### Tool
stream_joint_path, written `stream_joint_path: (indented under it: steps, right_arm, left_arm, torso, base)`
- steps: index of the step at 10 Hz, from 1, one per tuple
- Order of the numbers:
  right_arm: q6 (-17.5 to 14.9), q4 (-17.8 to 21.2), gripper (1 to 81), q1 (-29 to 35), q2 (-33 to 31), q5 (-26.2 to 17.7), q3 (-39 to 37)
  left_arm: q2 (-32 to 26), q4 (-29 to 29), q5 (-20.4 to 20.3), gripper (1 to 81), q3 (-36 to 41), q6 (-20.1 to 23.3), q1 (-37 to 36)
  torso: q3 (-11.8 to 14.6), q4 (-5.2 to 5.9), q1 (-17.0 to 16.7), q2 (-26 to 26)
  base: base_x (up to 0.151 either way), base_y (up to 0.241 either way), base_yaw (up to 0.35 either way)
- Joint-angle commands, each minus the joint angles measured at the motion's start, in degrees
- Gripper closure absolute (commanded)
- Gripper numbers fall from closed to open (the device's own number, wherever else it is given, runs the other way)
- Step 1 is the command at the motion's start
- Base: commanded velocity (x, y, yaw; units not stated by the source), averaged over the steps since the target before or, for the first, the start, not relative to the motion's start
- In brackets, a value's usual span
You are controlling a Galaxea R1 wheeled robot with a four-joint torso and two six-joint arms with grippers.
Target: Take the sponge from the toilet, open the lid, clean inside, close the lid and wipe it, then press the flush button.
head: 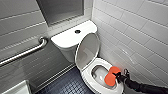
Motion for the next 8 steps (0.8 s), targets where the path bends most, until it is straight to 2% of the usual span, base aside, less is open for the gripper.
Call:
stream_joint_path:
  steps: [1, 3, 5, 8]
  right_arm:
    - [0.8, 0.6, 81.1, -1.6, -6.2, 2.2, 4.3]
    - [0.7, 0.5, 81.1, -5.2, -9.0, 5.0, 8.2]
    - [0.6, 0.4, 81.1, -9.4, -12.4, 10.0, 14.7]
    - [0.6, -3.4, 81.1, -16.1, -14.8, 13.9, 20.2]
  left_arm:
    - [-1.2, 0.3, 5.3, 1.0, 2.8, 0.1, 2.5]
    - [-1.3, 0.4, 5.3, 1.0, 3.3, 0.4, 2.5]
    - [-1.0, 0.4, 5.3, 1.0, 3.3, 0.5, 2.5]
    - [-0.6, 0.5, 5.2, 1.0, 3.3, 0.5, 2.5]
  torso:
    - [0.0, 0.0, 0.0, 0.0]
    - [0.0, 0.0, 0.0, 0.0]
    - [0.0, 0.0, 0.0, 0.0]
    - [0.0, 0.0, 0.0, 0.0]
  base:
    - [0.0, 0.0, 0.0]
    - [0.0, 0.0, 0.0]
    - [0.0, 0.0, 0.0]
    - [0.0, 0.0, 0.0]
